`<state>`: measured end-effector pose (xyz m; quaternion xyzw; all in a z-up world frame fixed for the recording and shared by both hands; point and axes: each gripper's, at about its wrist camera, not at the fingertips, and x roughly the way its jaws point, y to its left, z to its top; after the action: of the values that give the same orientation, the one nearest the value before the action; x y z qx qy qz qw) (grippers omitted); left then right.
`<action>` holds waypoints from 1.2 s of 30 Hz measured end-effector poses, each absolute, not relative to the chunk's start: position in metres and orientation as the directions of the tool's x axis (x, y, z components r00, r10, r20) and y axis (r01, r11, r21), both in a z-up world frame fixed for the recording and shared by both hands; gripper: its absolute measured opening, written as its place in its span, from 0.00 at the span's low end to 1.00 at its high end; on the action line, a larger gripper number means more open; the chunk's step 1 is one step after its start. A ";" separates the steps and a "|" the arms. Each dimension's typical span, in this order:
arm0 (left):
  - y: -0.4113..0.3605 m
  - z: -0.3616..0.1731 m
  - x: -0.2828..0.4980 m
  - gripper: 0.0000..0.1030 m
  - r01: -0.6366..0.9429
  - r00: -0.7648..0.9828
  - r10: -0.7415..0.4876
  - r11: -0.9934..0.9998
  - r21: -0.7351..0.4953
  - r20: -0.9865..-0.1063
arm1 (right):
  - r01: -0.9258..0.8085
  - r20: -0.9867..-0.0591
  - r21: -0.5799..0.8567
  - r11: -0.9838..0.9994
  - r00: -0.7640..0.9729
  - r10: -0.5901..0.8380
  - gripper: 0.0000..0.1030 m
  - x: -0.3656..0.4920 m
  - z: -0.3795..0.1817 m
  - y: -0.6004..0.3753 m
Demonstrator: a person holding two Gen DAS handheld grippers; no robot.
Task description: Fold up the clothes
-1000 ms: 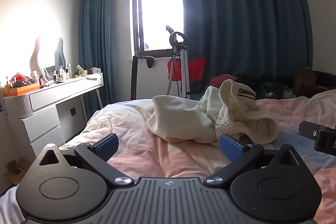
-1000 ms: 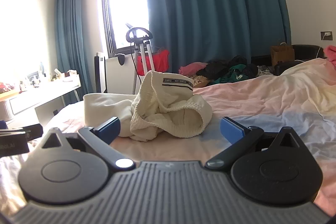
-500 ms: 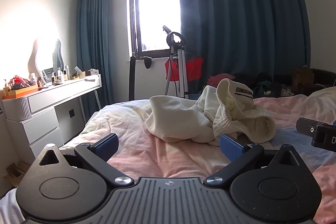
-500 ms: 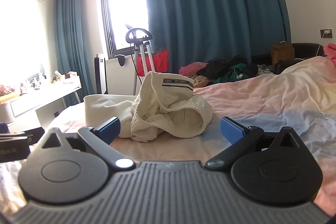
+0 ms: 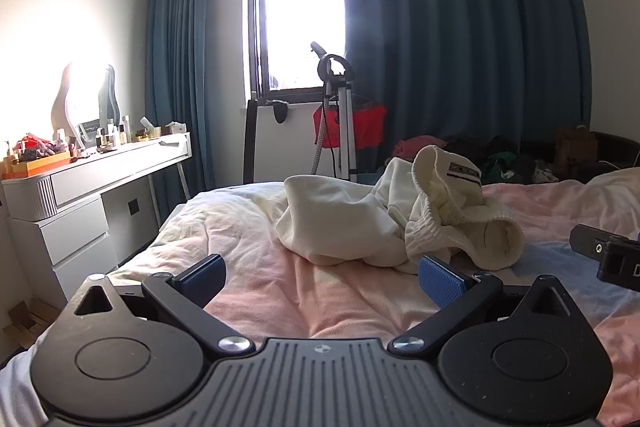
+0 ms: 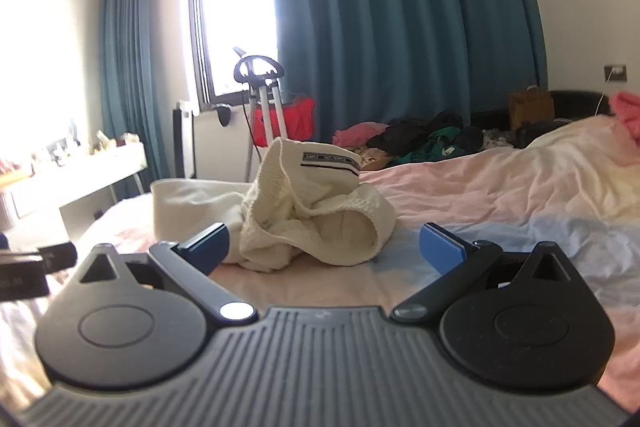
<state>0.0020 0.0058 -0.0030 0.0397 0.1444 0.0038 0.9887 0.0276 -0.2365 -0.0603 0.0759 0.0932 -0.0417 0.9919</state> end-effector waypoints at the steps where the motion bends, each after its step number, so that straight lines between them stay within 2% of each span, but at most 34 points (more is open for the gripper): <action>1: 0.006 -0.004 0.003 1.00 0.006 0.957 0.018 0.997 0.080 -0.289 | 0.098 -0.196 0.130 0.987 0.978 -0.071 1.00 0.028 -0.061 -0.235; 6: 0.004 -0.008 0.006 1.00 0.002 0.954 0.027 0.995 0.097 -0.298 | 0.076 -0.194 0.109 0.991 0.980 -0.054 1.00 0.028 -0.061 -0.230; 11: 0.006 -0.004 0.018 1.00 0.038 0.955 0.004 0.990 0.138 -0.297 | -0.056 -0.270 0.113 0.992 0.959 0.085 1.00 0.039 -0.055 -0.227; 15: 0.006 0.005 0.047 1.00 0.046 0.944 -0.005 0.992 0.114 -0.331 | -0.078 -0.292 0.109 0.991 0.950 0.106 1.00 0.052 -0.036 -0.235; 24: -0.025 -0.006 0.194 1.00 0.088 0.825 -0.168 0.981 -0.171 -0.539 | -0.002 -0.328 0.263 0.965 0.940 0.091 1.00 0.057 -0.041 -0.271; 27: -0.041 -0.016 0.249 1.00 0.082 0.791 -0.255 0.945 -0.317 -0.556 | -0.010 -0.303 0.266 0.964 0.948 0.093 1.00 0.063 -0.042 -0.277; 29: -0.056 -0.021 0.285 1.00 0.077 0.781 -0.283 0.928 -0.364 -0.557 | 0.003 -0.295 0.262 0.965 0.953 0.077 1.00 0.070 -0.045 -0.282; 32: -0.080 -0.021 0.331 1.00 0.065 0.791 -0.270 0.929 -0.364 -0.549 | 0.017 -0.301 0.275 0.961 0.951 0.070 1.00 0.086 -0.055 -0.289; 36: -0.120 -0.017 0.370 1.00 0.119 0.840 -0.222 0.966 -0.231 -0.495 | 0.046 -0.318 0.271 0.962 0.947 0.044 1.00 0.106 -0.077 -0.295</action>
<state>0.3701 -0.1202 -0.0171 -0.0958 0.2686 -0.0895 0.9543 0.1058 -0.2955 -0.0770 0.1387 0.1626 -0.0004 0.9769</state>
